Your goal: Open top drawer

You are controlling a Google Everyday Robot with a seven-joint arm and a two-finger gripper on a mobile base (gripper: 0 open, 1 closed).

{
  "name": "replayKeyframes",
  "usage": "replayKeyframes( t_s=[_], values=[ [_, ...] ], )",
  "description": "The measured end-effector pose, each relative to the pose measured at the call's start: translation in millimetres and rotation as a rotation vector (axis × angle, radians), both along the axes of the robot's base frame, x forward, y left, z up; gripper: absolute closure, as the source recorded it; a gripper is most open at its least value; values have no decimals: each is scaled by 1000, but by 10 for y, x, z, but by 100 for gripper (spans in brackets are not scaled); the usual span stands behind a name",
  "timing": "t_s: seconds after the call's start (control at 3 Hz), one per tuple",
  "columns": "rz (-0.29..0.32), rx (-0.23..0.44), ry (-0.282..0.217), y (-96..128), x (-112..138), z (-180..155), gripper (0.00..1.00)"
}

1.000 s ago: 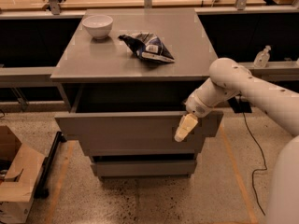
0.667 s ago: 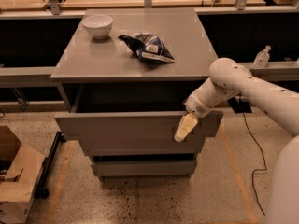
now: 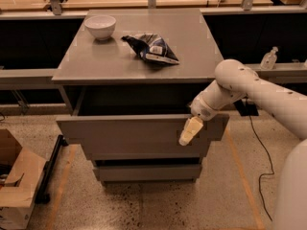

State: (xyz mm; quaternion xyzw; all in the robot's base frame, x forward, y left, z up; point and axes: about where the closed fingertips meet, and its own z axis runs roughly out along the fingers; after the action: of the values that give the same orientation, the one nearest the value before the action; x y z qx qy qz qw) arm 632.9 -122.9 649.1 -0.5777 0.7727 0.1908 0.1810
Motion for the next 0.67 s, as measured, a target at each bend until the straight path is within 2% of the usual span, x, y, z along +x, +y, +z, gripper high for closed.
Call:
replayKeyframes(
  t_s=[0.33, 0.67],
  values=[
    [0, 0, 0, 0, 0, 0, 0],
    [25, -13, 8, -16, 63, 143, 18]
  ],
)
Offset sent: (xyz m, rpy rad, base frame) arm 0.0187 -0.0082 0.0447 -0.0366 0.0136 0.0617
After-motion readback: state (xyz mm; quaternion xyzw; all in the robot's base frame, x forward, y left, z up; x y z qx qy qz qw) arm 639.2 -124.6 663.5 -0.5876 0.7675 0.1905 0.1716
